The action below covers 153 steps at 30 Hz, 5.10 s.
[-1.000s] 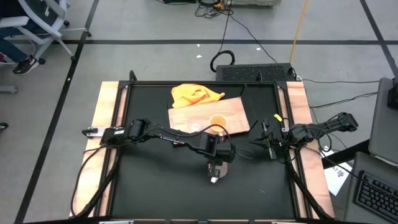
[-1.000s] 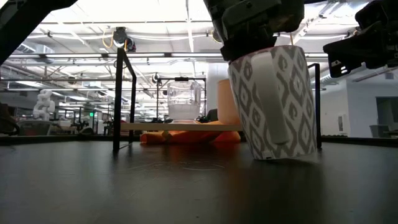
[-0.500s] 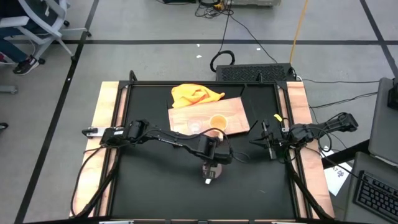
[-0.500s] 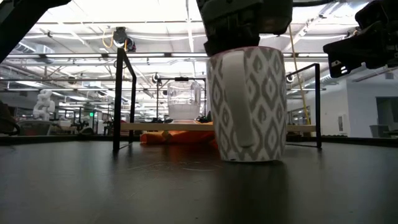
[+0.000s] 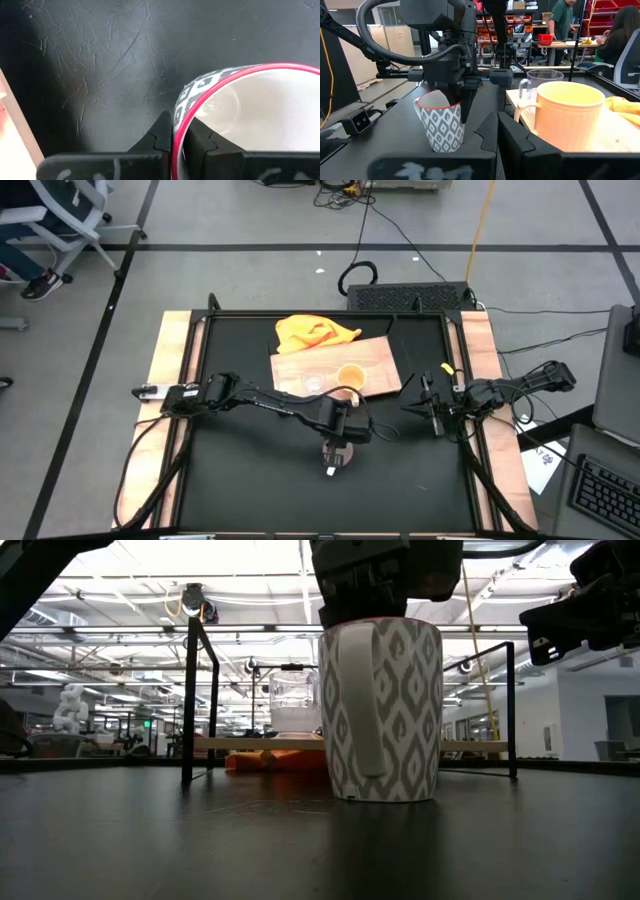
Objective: Stack small to large cups/mugs on shelf
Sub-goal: Put the gray patterned mug on the shelf
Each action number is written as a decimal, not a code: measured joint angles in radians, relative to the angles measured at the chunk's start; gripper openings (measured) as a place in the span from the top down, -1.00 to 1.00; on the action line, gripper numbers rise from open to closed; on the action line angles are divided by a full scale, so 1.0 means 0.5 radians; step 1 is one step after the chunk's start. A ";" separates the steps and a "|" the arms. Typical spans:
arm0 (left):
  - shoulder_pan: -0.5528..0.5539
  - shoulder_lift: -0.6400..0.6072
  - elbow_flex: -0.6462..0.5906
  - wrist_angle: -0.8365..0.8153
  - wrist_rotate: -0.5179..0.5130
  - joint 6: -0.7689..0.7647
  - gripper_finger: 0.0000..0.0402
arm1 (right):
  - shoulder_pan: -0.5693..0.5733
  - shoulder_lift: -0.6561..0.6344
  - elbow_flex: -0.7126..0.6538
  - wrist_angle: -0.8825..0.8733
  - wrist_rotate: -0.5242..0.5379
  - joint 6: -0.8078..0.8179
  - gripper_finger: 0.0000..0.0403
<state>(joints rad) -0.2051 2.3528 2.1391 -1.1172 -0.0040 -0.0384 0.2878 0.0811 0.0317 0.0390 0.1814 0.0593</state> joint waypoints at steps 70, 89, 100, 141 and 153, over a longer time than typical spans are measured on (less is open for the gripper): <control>0.003 -1.535 -0.731 -0.139 -0.787 -0.270 1.00 | 0.001 0.043 0.000 -0.012 -0.056 0.061 1.00; -0.368 -2.771 -3.206 2.385 -0.817 -0.380 1.00 | 0.002 0.125 0.000 0.281 -0.111 -0.040 1.00; -0.500 -3.210 -3.531 2.531 -0.995 -0.165 1.00 | 0.002 0.129 0.000 0.331 -0.111 -0.030 1.00; -0.496 -3.556 -4.258 3.413 -1.313 -0.212 1.00 | 0.002 0.130 0.000 0.334 -0.112 0.009 1.00; -0.496 -3.556 -4.258 3.433 -1.357 -0.299 0.98 | 0.002 0.131 0.000 0.270 -0.112 -0.022 1.00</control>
<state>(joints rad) -0.4530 0.5747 0.0101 0.5995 -0.6825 -0.1879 0.2888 0.1467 0.0317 0.1740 0.1253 0.0485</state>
